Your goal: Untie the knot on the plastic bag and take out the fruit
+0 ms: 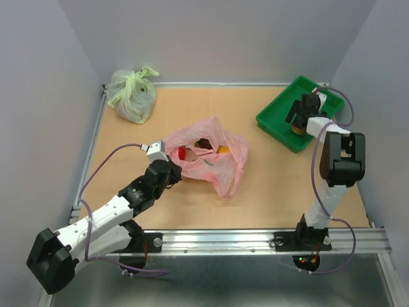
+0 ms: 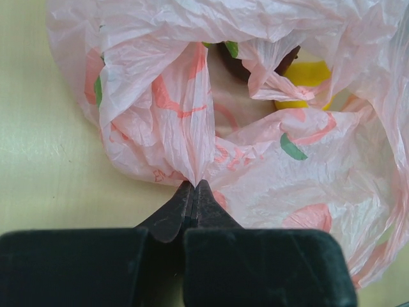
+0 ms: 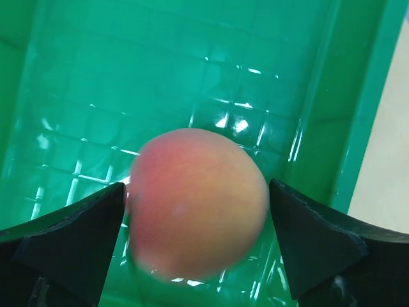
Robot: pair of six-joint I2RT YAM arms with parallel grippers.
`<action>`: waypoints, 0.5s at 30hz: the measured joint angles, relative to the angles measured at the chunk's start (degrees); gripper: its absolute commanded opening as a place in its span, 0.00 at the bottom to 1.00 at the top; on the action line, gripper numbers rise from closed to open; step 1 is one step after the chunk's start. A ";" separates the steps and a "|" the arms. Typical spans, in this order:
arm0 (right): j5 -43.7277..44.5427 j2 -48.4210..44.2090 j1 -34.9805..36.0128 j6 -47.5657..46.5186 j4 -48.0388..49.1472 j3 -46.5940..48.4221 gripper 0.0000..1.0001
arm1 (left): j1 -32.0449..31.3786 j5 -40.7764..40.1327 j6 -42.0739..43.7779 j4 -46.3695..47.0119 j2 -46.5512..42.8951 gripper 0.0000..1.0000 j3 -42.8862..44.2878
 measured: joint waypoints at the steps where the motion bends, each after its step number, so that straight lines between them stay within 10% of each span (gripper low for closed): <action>1: 0.20 0.39 -0.09 0.13 -0.15 0.00 1.00 | 0.00 0.24 0.00 0.00 0.00 0.00 -0.11; 15: -8.44 -16.94 5.55 -0.92 -1.03 -3.34 1.00 | 0.02 1.79 -0.26 0.39 -1.14 0.00 -0.35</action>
